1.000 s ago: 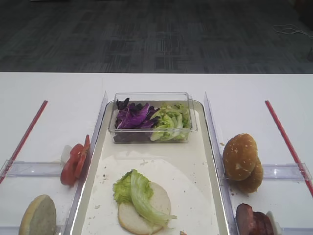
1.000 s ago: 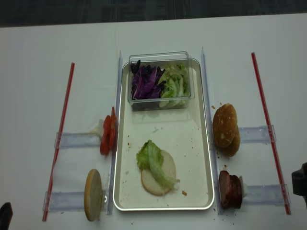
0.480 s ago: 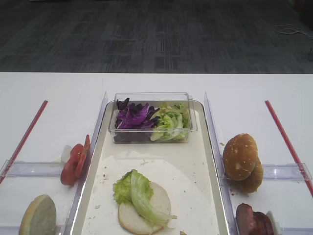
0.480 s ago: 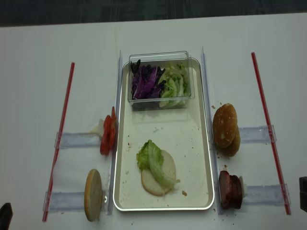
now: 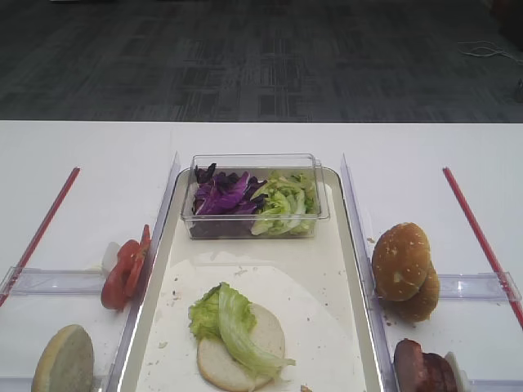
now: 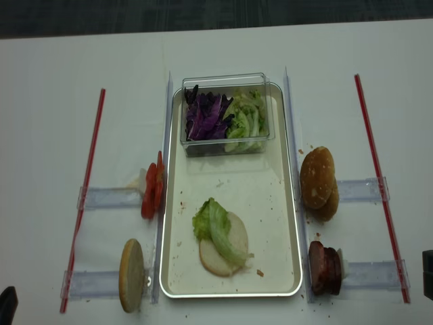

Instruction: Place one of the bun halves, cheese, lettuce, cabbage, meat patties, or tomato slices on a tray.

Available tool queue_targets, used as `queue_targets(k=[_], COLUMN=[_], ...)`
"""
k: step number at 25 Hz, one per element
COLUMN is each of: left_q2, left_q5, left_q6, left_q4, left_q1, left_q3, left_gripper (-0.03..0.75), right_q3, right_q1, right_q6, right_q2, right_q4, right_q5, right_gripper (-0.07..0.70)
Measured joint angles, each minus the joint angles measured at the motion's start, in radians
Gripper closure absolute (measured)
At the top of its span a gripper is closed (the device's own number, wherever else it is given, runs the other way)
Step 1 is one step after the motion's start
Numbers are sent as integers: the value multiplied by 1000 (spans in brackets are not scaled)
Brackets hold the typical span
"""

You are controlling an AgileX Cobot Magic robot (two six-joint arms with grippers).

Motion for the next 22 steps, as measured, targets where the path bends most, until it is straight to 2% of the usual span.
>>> queue_targets(k=[9, 22], left_q2=[0, 0], left_q5=[0, 0], left_q6=[0, 1], left_q4=[0, 0], left_q1=[0, 0], left_q3=[0, 0], left_gripper=[323, 323], right_q3=[0, 0], right_q1=[0, 0], right_q6=[0, 10], right_q2=[-6, -214], right_q4=[0, 0], right_q5=[2, 10], right_gripper=[136, 136])
